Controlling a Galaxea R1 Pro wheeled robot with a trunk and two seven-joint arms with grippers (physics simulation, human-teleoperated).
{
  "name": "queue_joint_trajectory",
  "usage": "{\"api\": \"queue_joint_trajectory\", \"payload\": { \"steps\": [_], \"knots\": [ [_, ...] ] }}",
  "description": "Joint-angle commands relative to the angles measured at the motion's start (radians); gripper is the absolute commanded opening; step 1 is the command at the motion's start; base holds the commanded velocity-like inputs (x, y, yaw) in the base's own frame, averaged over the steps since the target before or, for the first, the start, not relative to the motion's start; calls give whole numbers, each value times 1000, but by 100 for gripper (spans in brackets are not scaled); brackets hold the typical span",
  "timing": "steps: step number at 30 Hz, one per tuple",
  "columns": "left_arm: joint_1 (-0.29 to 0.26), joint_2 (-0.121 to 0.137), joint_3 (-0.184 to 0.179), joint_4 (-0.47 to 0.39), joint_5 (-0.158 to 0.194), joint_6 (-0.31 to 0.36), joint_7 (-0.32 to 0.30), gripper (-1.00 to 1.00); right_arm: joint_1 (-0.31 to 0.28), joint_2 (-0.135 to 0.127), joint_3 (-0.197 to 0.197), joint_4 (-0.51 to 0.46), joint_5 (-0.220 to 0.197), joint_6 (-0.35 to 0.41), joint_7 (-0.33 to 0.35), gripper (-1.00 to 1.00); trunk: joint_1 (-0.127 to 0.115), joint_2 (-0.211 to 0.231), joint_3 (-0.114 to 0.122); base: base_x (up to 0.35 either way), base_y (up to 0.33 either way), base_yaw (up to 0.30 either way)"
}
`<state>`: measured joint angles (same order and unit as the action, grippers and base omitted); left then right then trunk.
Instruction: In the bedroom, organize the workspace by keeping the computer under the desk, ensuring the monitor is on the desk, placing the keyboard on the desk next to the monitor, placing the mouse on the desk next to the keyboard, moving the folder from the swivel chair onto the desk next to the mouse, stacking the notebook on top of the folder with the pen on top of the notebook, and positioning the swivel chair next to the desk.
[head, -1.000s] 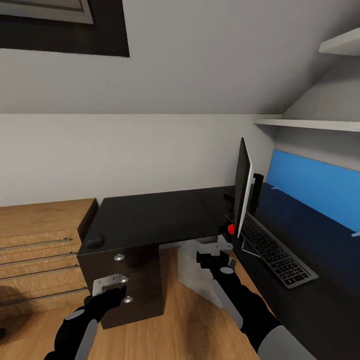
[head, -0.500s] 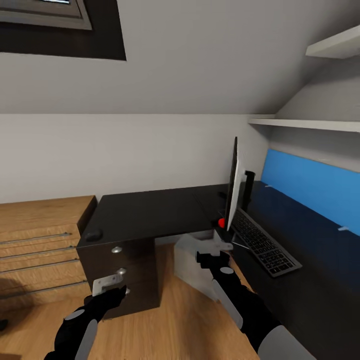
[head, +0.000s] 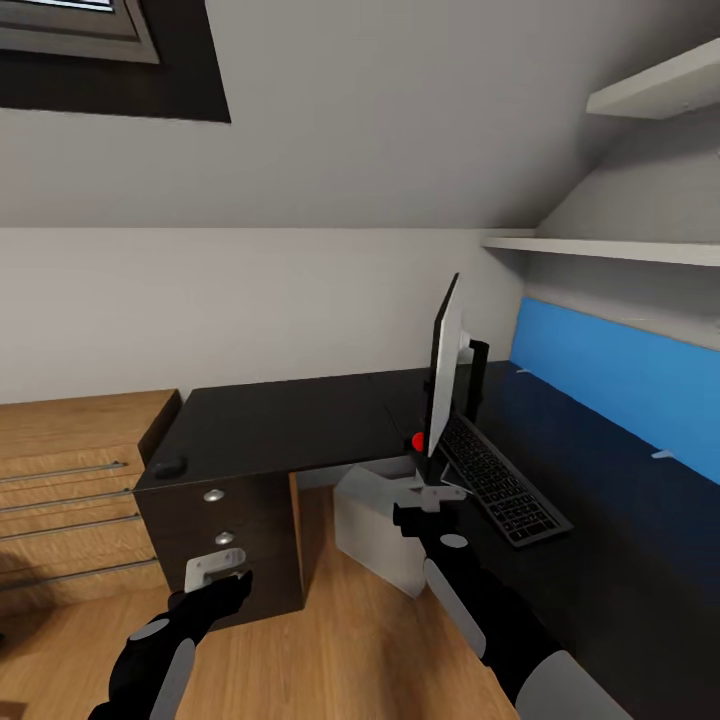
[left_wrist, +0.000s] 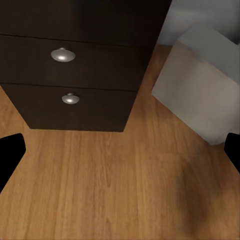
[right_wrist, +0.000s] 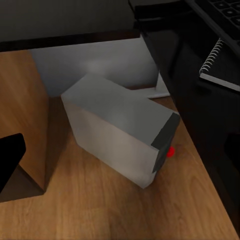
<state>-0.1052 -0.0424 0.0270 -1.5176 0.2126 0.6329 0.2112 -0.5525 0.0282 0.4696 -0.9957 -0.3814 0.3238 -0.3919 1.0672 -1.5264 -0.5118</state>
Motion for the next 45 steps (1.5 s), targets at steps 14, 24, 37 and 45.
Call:
{"api": "queue_joint_trajectory", "payload": {
  "steps": [14, 24, 37, 45],
  "knots": [
    [-1, -1, 1, -2, 10, 4, 8, 100, -1, -55, 3, -43, -7, 3, -8, 100, 0, -1, -1, 0, -4, 0],
    [-1, -1, 1, -1, 10, 4, 8, 100, -1, -114, -57, -75, -7, 2, -6, 100, 0, -1, -1, 0, 0, 0],
    [-1, 1, 3, -1, 10, 4, 8, 100, -121, -172, -257, 201, 3, -29, 5, 100, 0, -1, -1, 0, 0, 0],
    [-1, 2, 13, -2, 10, 3, 8, 100, -203, -186, -262, 430, 6, -171, 41, 100, 0, -1, -1, 0, 0, 0]
  ]
}}
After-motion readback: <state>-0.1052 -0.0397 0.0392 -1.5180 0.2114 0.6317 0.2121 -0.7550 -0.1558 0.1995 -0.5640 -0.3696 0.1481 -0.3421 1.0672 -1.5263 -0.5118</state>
